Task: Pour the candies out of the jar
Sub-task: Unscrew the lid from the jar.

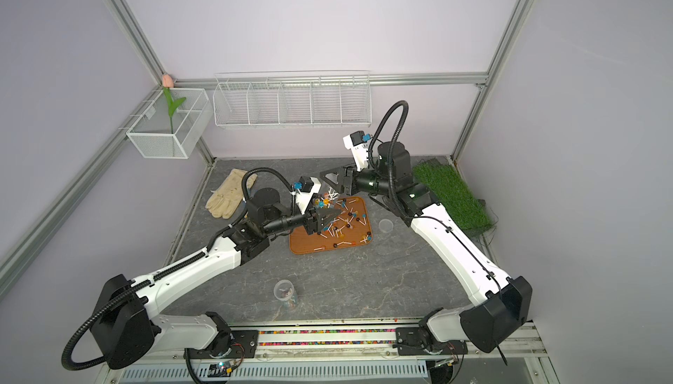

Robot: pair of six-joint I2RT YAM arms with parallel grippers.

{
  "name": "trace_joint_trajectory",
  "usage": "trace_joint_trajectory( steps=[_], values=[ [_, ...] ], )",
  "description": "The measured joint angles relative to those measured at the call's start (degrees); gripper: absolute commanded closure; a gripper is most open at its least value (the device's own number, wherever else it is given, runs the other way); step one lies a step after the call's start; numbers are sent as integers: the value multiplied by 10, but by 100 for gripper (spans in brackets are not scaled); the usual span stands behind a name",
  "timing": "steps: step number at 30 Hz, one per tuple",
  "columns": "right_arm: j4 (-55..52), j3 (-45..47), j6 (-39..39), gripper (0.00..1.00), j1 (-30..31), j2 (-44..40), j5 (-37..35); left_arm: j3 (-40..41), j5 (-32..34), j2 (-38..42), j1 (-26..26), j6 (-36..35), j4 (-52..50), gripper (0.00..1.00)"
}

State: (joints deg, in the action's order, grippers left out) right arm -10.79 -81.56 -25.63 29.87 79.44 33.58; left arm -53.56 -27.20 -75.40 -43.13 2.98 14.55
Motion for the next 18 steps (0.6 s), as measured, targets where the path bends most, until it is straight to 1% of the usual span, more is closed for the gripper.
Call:
trace_joint_trajectory(
  steps=[5, 7, 9, 13, 15, 18],
  values=[
    [50, 0, 17, 60, -9, -1, 71, -14, -43, 3, 4, 28, 7, 62],
    [70, 0, 25, 58, -13, -1, 100, -17, -63, 3, 5, 38, 16, 62],
    [93, 0, 34, 55, -17, -1, 141, -19, -84, 3, 7, 47, 28, 62],
    [168, -3, 38, 55, -24, 8, 237, -21, -127, 5, 7, 66, 60, 62],
    [169, -17, 53, 55, -24, 15, 271, -21, -146, 6, 6, 72, 71, 62],
    [104, -55, 112, 53, -20, 25, 297, -21, -164, 6, 5, 75, 80, 62]
  ],
)
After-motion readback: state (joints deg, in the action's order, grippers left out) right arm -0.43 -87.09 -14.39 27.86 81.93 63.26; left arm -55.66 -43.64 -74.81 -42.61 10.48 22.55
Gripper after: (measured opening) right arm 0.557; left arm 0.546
